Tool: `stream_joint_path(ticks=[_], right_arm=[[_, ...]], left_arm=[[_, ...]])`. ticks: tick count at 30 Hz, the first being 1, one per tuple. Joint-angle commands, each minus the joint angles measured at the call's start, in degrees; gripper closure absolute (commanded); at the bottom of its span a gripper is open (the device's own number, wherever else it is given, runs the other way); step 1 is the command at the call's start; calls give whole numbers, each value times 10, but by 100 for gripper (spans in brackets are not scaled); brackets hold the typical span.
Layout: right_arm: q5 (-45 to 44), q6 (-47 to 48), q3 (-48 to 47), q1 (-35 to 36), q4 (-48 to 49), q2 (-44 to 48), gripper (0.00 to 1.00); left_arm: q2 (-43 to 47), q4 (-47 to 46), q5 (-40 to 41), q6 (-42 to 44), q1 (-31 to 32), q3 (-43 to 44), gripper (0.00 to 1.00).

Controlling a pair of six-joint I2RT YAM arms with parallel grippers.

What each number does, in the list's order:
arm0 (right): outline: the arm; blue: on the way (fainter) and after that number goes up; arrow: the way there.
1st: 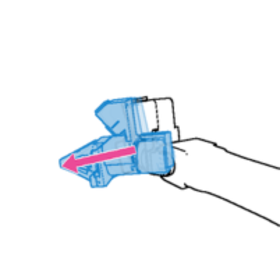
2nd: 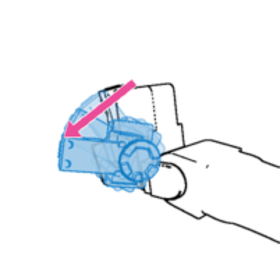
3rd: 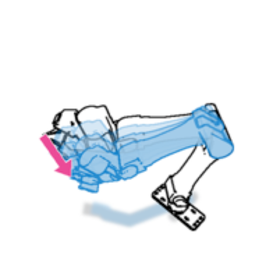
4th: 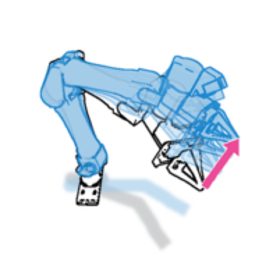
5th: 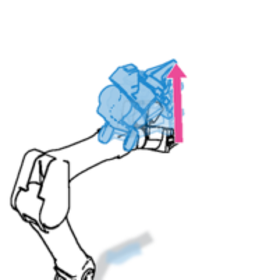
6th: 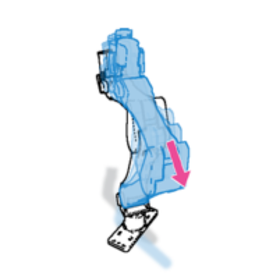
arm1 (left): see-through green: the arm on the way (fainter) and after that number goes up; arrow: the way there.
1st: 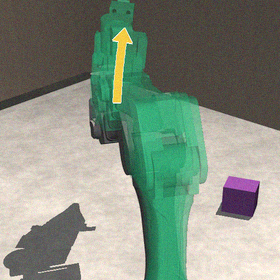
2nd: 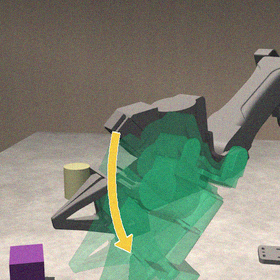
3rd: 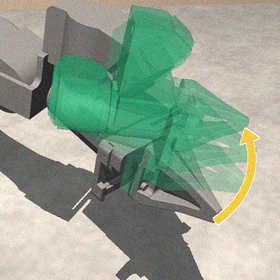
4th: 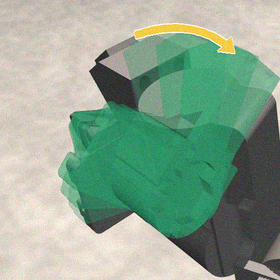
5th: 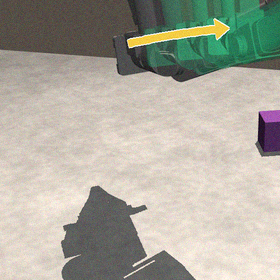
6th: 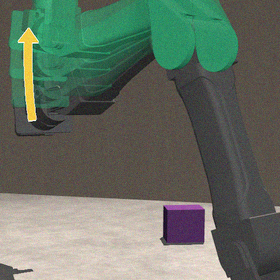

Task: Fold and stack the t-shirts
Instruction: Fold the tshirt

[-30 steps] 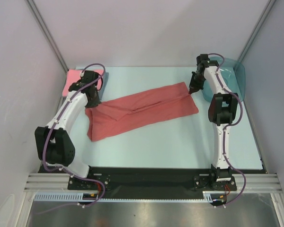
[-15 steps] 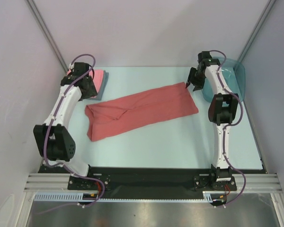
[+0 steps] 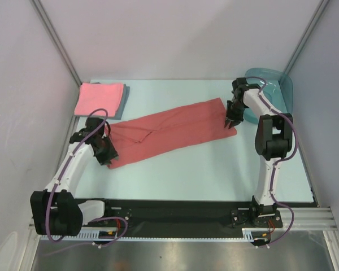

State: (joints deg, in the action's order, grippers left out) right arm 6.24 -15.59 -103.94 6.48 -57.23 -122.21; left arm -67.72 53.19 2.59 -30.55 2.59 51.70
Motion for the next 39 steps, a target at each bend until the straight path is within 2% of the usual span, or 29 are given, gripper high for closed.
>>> stream_joint_path(ticks=[1,3,4,8,11,15,22,26,30,31,34,37,39], right_arm=[[-12,14,17,-8,34,34,71],[-11,14,22,-9,35,36,69],[-11,14,23,-9,35,36,68],[-11,14,32,-24,36,36,65],[-11,16,36,-41,35,36,65],[-11,19,48,-47,41,44,65],[-10,20,50,-59,41,34,61],[-5,21,52,-60,56,22,56],[-10,21,55,-57,62,10,59],[-11,21,64,-54,67,12,65],[-31,21,86,-43,83,21,74],[-55,19,107,-43,89,25,75],[-62,23,115,-44,95,28,71]], left_arm=[[15,-18,-42,-33,-42,-15,60],[8,-27,-60,-26,-69,-29,52],[4,-40,-70,-22,-99,-34,52],[-36,-76,-87,-6,-139,-51,49],[-55,-84,-101,0,-143,-46,53],[-26,-117,-122,-18,-143,-63,57],[-71,-155,-170,-38,-143,-87,56],[-98,-164,-153,-43,-143,-91,54],[-139,-159,-133,-42,-143,-81,53],[-146,-155,-127,-42,-143,-78,52],[-162,-146,-108,-43,-144,-77,52],[-164,-143,-96,-40,-145,-80,51],[-165,-143,-91,-36,-145,-79,51]])
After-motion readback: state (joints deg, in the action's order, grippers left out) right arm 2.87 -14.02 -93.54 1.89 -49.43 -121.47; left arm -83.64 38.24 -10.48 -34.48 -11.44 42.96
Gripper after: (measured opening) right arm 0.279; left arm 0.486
